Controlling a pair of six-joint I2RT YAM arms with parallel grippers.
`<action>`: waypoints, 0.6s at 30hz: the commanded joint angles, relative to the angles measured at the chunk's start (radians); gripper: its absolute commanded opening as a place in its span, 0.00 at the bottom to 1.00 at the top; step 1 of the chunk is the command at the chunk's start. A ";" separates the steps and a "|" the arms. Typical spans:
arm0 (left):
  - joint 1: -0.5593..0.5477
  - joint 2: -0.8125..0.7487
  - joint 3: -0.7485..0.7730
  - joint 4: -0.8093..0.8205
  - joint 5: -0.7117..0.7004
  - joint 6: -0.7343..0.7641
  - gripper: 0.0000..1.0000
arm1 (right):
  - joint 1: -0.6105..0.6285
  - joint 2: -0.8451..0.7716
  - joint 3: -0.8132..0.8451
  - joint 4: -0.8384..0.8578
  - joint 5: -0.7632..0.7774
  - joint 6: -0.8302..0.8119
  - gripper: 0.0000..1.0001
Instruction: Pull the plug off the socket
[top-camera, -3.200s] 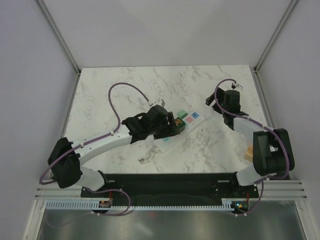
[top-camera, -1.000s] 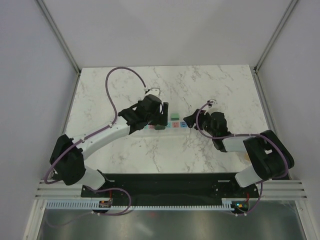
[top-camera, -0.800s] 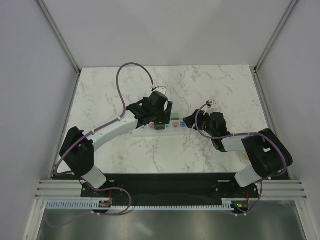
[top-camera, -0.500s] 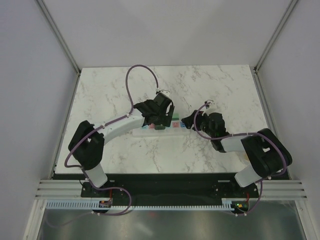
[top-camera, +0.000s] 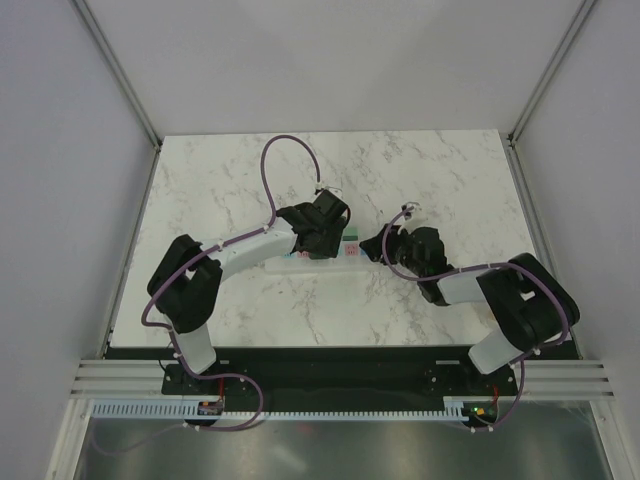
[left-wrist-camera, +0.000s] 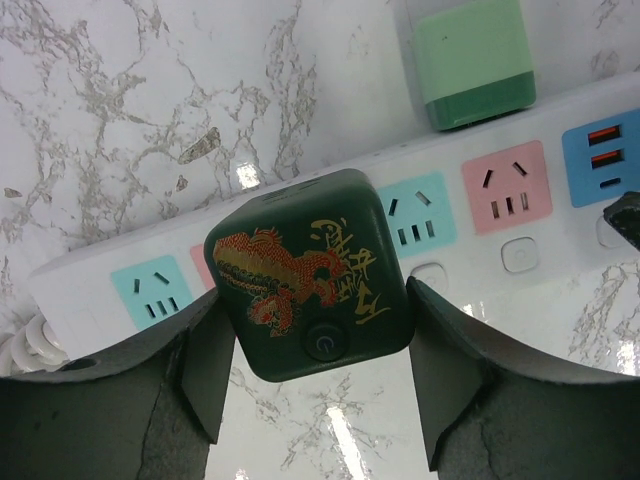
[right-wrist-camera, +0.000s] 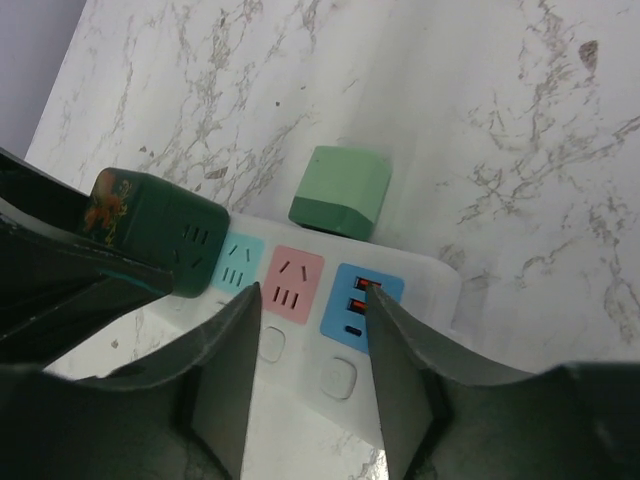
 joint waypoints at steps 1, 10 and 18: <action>0.004 0.000 0.035 0.000 -0.011 -0.032 0.68 | 0.021 0.031 0.040 0.050 -0.026 -0.006 0.49; 0.003 -0.011 0.032 0.002 0.003 -0.059 0.40 | 0.047 0.122 0.072 0.093 -0.071 0.062 0.19; 0.003 -0.024 0.030 -0.001 0.015 -0.069 0.19 | 0.079 0.164 0.118 0.079 -0.089 0.088 0.06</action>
